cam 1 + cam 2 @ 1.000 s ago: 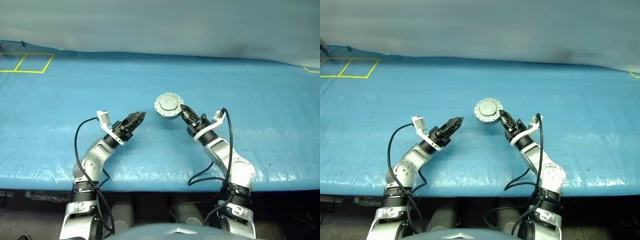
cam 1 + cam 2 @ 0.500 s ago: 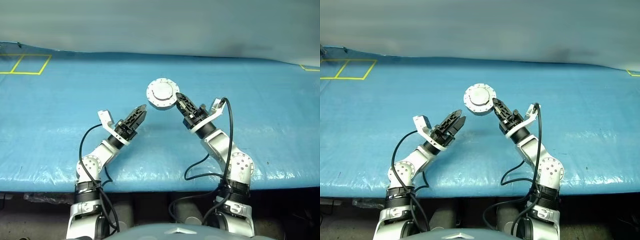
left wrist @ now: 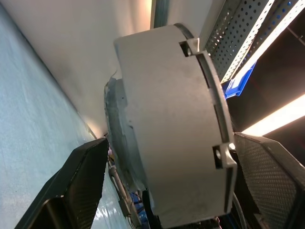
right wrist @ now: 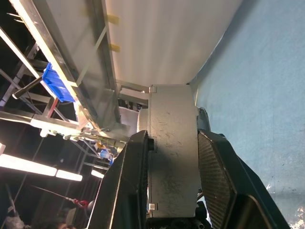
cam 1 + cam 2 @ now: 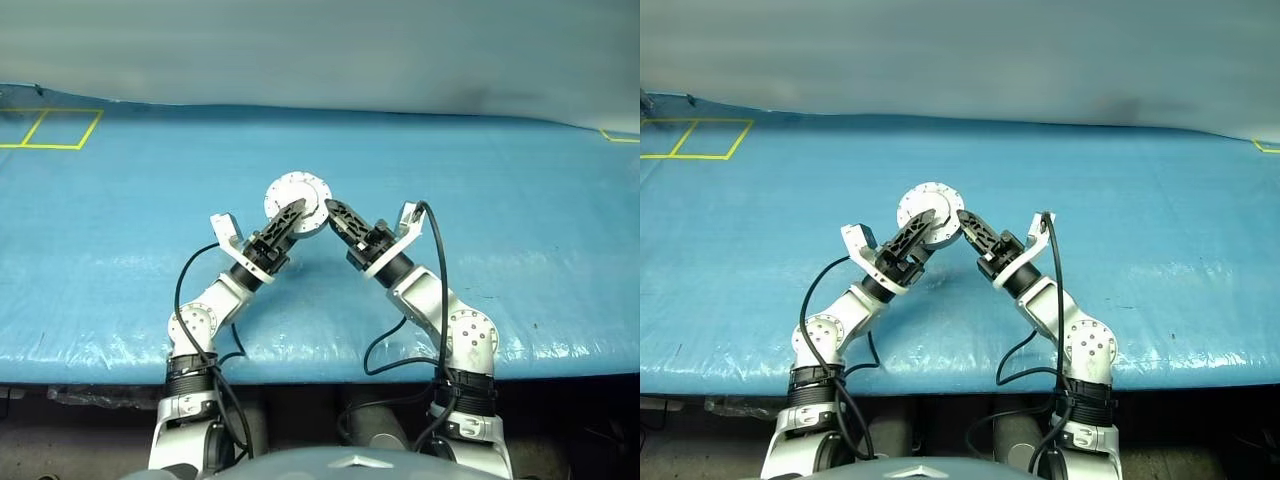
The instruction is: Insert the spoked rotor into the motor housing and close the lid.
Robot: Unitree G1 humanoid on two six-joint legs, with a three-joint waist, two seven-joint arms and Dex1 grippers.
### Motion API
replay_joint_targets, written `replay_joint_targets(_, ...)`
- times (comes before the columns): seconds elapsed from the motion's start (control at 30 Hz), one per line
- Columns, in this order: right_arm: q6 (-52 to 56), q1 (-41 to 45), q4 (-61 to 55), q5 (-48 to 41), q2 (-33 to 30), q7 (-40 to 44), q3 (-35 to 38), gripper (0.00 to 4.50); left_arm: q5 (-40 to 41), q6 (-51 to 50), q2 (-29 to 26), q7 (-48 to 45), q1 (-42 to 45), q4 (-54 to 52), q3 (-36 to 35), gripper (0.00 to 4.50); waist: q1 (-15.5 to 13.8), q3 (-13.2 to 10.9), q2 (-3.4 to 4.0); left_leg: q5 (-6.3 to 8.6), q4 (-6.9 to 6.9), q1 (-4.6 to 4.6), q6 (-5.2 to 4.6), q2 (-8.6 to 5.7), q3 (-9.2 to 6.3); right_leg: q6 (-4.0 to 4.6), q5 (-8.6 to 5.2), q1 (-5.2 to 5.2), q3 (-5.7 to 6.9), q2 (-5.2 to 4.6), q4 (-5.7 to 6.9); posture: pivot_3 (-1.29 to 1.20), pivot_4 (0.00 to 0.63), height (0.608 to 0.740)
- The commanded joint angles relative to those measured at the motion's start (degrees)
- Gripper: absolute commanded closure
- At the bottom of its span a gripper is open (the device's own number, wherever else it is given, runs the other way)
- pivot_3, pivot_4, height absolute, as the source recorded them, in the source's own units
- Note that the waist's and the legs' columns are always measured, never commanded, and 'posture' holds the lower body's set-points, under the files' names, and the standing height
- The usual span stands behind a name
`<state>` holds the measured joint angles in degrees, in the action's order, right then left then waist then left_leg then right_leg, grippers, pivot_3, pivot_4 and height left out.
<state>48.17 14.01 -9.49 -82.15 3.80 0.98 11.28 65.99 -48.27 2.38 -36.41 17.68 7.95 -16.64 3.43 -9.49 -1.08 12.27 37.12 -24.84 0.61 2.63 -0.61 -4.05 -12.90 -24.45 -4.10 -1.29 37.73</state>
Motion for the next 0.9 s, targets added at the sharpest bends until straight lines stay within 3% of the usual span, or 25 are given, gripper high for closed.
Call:
replay_joint_targets(0.03,-0.92,0.60,-4.04,-1.98,-0.04,1.92,-0.63,3.33,0.75,0.34,0.30,-0.13,0.41,-0.71,-0.08,0.03,0.00,0.00,0.00,0.00,0.00,-0.01,0.00,0.00,0.00,0.00,0.00,0.00,0.00,0.00,-0.01,0.00,0.150,0.740)
replay_joint_targets(0.4,-0.78,0.35,-4.80,-2.17,-0.25,2.35,-2.47,3.33,-0.14,2.90,1.71,0.12,1.25,0.81,-0.67,0.03,-0.02,0.00,0.00,0.00,0.01,-0.01,0.00,0.00,-0.01,0.00,0.00,0.00,0.00,0.00,0.00,0.00,0.150,0.740)
replay_joint_targets(0.5,-0.94,0.18,-5.09,-2.05,-0.26,2.30,-3.06,3.33,-0.79,3.94,2.15,-0.17,1.55,1.58,-0.46,0.63,-0.04,0.00,-0.01,0.00,0.02,-0.02,0.00,0.00,-0.01,0.00,0.00,0.01,0.00,0.00,-0.01,0.00,0.150,0.740)
replay_joint_targets(0.63,-1.03,-0.04,-5.44,-2.03,-0.37,2.29,-3.34,3.33,-0.48,3.58,2.34,0.70,1.71,1.97,-0.71,1.86,-0.06,0.00,-0.01,0.00,0.05,-0.03,0.00,-0.01,-0.01,0.00,0.01,0.01,0.00,0.00,-0.01,0.00,0.150,0.740)
replay_joint_targets(0.9,-1.24,-0.06,-5.45,-1.73,-0.53,2.46,-3.58,3.33,-1.02,4.17,1.85,-0.78,1.87,2.26,-0.09,1.91,-0.01,0.00,-0.01,0.00,0.06,-0.03,0.00,-0.01,-0.04,-0.01,0.01,0.01,0.01,0.02,0.01,0.00,0.150,0.740)
